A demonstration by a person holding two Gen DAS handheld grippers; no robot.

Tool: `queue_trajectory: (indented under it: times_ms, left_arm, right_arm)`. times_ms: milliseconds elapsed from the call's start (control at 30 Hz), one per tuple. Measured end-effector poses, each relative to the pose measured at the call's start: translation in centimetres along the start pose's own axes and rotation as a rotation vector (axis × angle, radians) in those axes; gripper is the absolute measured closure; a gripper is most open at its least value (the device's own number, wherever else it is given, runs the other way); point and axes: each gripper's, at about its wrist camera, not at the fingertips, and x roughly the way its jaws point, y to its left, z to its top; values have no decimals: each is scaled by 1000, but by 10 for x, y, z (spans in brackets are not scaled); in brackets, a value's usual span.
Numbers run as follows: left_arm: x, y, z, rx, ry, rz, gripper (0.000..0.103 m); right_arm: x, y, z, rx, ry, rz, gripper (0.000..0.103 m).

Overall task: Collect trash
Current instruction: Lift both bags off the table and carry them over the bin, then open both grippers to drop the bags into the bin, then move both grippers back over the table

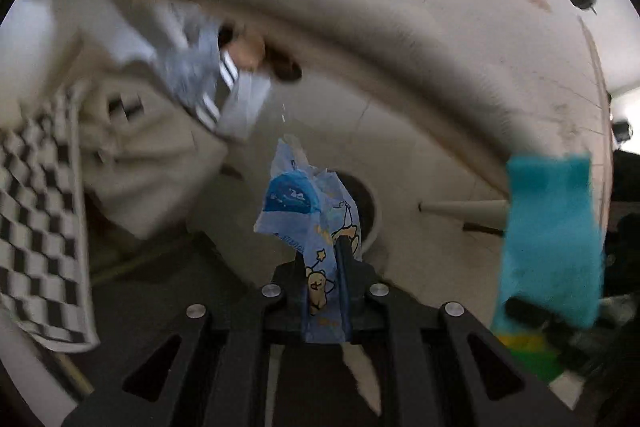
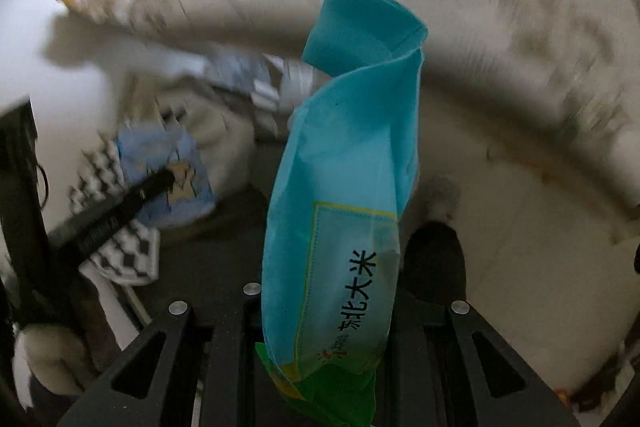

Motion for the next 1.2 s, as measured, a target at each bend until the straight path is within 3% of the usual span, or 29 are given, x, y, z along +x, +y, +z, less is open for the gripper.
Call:
queue_trajectory:
  times_ms: [133, 433, 533, 567, 600, 733, 767, 800, 867, 1033, 1200]
  left_arm:
    - [79, 17, 4, -72, 87, -68, 91]
    - [289, 48, 19, -195, 257, -199, 89]
    - [334, 54, 18, -185, 277, -178, 60]
    - [342, 57, 15, -185, 276, -177, 43]
    - [349, 60, 14, -189, 273, -178, 34]
    - [360, 78, 4, -215, 264, -164, 14]
    - [360, 83, 1, -222, 262, -159, 11]
    - [357, 89, -2, -227, 260, -144, 11]
    - [353, 99, -6, -221, 252, -110, 11]
    - [329, 103, -16, -170, 169, 21, 11]
    - [315, 94, -21, -124, 131, 61, 11]
  right_arm:
    - [86, -16, -3, 5, 63, -39, 81]
    - [264, -97, 40, 126, 128, -35, 81]
    - [323, -122, 54, 184, 171, 10, 81]
    - [334, -127, 57, 202, 184, 27, 80]
    - [347, -134, 60, 225, 197, 47, 80]
    - [389, -142, 69, 273, 226, 130, 73]
    - [395, -142, 70, 283, 220, 141, 60]
    - [398, -141, 71, 286, 215, 152, 43]
    - [405, -137, 73, 298, 197, 179, 26]
    - [400, -117, 75, 276, 157, 252, 23]
    - [379, -101, 76, 196, 111, 183, 19]
